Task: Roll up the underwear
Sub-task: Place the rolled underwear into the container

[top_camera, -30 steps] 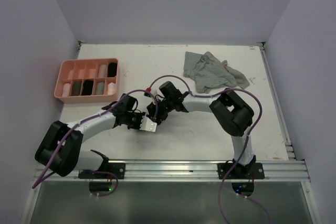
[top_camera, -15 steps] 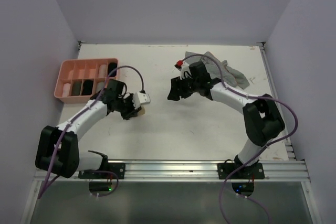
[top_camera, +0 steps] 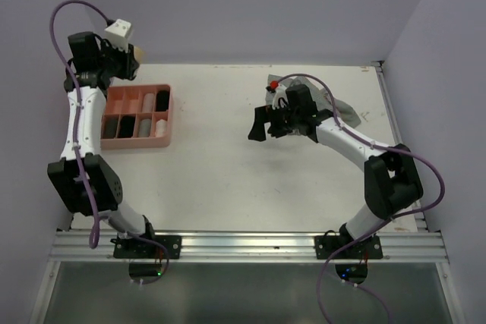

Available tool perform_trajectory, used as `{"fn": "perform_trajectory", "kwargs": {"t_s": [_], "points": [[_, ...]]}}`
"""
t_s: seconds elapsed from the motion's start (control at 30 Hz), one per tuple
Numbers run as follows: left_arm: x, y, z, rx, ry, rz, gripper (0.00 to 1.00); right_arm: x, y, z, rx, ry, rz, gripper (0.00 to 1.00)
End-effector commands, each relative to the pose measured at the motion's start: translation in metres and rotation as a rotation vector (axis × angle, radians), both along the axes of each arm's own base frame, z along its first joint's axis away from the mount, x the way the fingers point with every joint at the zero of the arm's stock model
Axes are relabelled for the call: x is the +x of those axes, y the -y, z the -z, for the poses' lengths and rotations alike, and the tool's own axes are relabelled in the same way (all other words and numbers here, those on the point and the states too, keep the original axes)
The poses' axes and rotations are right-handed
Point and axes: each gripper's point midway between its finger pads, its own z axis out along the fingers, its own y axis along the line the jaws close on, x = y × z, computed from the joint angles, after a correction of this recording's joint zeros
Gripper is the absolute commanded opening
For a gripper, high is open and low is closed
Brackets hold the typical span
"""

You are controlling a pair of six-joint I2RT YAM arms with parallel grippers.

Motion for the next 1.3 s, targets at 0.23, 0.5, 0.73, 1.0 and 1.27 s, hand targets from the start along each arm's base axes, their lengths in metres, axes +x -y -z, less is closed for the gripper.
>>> {"fn": "perform_trajectory", "kwargs": {"t_s": [0.23, 0.5, 0.73, 1.0, 1.27], "points": [[0.071, -0.109, 0.056, -0.046, -0.081, -0.163, 0.0, -0.002, 0.013, -0.024, -0.045, 0.054, 0.033, 0.99], [0.082, -0.118, 0.098, -0.057, -0.135, -0.179, 0.0, -0.01, 0.018, -0.009, -0.07, 0.037, 0.027, 0.99], [0.088, -0.117, 0.134, -0.084, -0.2, -0.185, 0.0, -0.016, 0.024, 0.014, -0.101, 0.012, 0.019, 0.99], [0.078, -0.1, 0.171, -0.078, -0.275, -0.183, 0.0, -0.022, 0.026, 0.033, -0.12, -0.019, 0.008, 0.99], [0.063, -0.098, 0.201, -0.044, -0.32, -0.223, 0.0, -0.024, 0.029, 0.04, -0.138, -0.024, 0.006, 0.99]]}}
